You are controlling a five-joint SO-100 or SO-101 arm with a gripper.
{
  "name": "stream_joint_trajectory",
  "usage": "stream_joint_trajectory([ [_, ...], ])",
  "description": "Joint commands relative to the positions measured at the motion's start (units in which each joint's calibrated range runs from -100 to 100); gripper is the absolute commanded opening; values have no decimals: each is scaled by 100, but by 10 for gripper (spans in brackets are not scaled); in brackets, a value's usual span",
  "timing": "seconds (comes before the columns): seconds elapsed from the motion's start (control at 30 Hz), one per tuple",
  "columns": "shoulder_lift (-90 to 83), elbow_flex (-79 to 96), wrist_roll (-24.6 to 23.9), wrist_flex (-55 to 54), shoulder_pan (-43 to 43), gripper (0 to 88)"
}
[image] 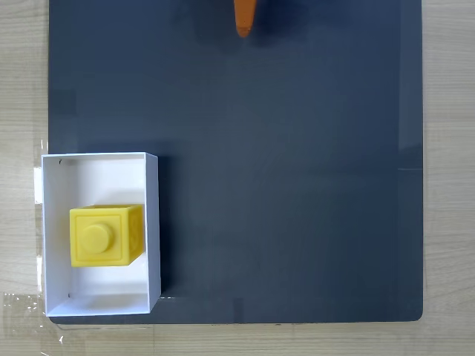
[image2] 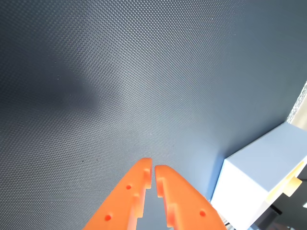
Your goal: Grasp a yellow block and put it in the box
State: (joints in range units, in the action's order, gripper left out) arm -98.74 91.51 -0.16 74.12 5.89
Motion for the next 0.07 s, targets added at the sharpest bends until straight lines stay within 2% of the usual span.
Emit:
stream_joint_trajectory([
  [0.0,-16,8,-10,5,25,11],
  [0.03,-16,8,-10,5,25,11],
])
